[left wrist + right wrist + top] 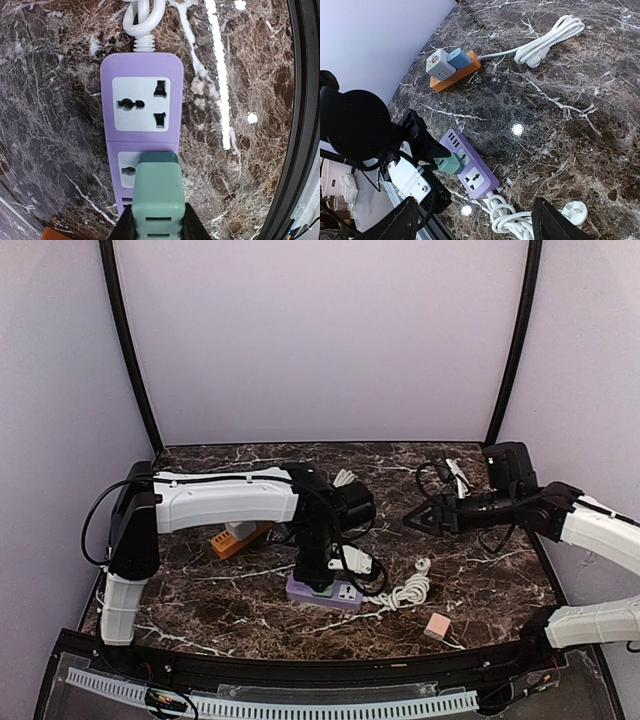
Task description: Insert the plug
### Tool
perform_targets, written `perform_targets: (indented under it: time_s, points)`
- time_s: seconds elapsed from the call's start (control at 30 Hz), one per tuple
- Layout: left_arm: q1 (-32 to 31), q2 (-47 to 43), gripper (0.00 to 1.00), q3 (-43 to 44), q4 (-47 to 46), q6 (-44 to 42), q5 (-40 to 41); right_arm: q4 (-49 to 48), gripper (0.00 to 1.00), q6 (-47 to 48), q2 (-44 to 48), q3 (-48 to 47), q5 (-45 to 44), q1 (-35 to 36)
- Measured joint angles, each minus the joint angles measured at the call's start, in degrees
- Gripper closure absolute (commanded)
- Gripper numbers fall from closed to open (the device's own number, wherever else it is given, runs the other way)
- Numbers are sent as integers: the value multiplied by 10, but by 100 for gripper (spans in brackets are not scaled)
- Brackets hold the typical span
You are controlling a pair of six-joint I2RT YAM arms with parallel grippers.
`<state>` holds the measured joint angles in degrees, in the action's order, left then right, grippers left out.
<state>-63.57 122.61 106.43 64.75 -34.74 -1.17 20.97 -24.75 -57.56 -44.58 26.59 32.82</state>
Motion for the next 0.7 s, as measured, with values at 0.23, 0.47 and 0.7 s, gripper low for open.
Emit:
perform_targets:
  time_s: [0.23,0.47,0.7]
  points:
    - [-1,16,97,24,19,4,14,0,23,21,-32,-13,7,0]
    - [-4,26,88,38,30,8,22,0,22,45,-64,-37,10,0]
    - [-4,28,78,41,31,11,26,5,22,68,-90,-58,15,0]
